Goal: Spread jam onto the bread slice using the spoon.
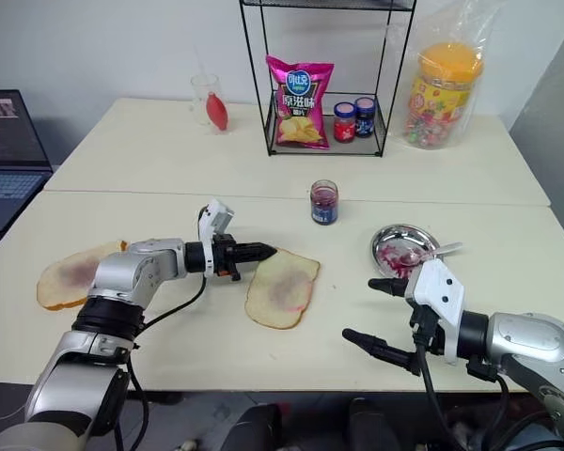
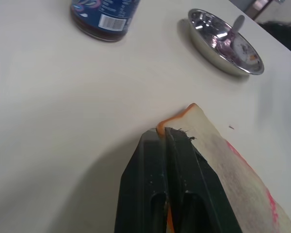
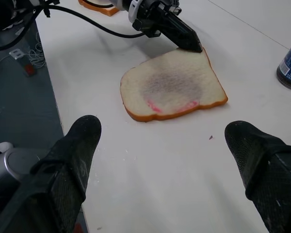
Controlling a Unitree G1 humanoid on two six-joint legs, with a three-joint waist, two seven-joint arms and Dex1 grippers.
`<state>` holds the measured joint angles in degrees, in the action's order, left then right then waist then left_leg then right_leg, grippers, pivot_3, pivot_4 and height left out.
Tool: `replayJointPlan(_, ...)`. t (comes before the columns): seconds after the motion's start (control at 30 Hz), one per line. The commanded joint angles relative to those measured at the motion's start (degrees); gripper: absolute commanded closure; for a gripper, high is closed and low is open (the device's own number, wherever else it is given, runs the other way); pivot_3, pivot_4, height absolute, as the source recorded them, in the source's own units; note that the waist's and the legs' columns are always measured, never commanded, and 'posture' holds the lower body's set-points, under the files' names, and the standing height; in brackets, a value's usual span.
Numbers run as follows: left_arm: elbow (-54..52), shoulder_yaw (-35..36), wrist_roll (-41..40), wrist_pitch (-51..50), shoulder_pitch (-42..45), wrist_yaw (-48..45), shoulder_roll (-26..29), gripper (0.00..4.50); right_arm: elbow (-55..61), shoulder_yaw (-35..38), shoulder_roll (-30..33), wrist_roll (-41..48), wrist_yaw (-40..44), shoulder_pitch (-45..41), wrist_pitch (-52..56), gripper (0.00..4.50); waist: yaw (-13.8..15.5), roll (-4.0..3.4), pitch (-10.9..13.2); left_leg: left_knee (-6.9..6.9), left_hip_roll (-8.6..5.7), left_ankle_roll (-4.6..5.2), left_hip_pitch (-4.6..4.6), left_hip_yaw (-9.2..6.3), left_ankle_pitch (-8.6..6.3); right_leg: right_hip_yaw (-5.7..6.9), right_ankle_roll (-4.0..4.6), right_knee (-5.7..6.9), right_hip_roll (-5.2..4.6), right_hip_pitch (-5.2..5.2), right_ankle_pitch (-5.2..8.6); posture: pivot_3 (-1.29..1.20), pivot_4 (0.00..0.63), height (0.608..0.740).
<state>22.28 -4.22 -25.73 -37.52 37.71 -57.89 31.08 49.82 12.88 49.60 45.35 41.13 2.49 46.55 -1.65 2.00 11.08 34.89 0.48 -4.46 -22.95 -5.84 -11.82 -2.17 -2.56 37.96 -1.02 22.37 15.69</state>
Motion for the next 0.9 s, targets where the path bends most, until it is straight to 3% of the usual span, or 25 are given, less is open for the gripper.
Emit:
replayJointPlan(0.03,-5.9,2.2,-1.4,-1.7,-1.6,2.9,-2.2,4.46,0.9,0.9,1.4,2.3,0.9,-0.8,0.0,0.00,0.0,0.00,0.0,0.01,0.00,0.00,0.00,-0.01,0.00,0.01,-0.01,0.00,0.00,0.00,0.00,0.00,0.150,0.740)
replayJointPlan(0.43,-5.3,6.8,-0.7,-0.8,-2.1,10.3,-5.8,4.46,0.9,0.8,2.1,2.2,0.4,0.2,-0.7,0.00,0.0,0.00,0.0,0.05,-0.01,0.00,0.03,0.01,0.00,-0.02,-0.07,0.02,0.00,-0.03,-0.04,0.00,0.150,0.740)
replayJointPlan(0.83,-6.7,5.1,2.2,0.5,-3.8,11.3,-5.0,4.46,0.2,-0.3,2.0,1.9,-0.3,-1.6,-0.7,0.00,0.0,0.00,0.0,0.07,-0.02,0.00,0.04,0.02,0.01,-0.03,-0.08,0.03,0.00,-0.04,-0.05,0.00,0.150,0.740)
replayJointPlan(0.9,-6.8,4.9,3.2,0.5,-3.8,11.8,-4.6,4.03,0.0,-0.4,1.9,1.8,-0.4,-1.8,-0.7,0.00,0.0,0.00,0.0,0.07,-0.02,0.00,0.04,0.02,0.01,-0.03,-0.09,0.03,0.00,-0.04,-0.06,0.00,0.150,0.740)
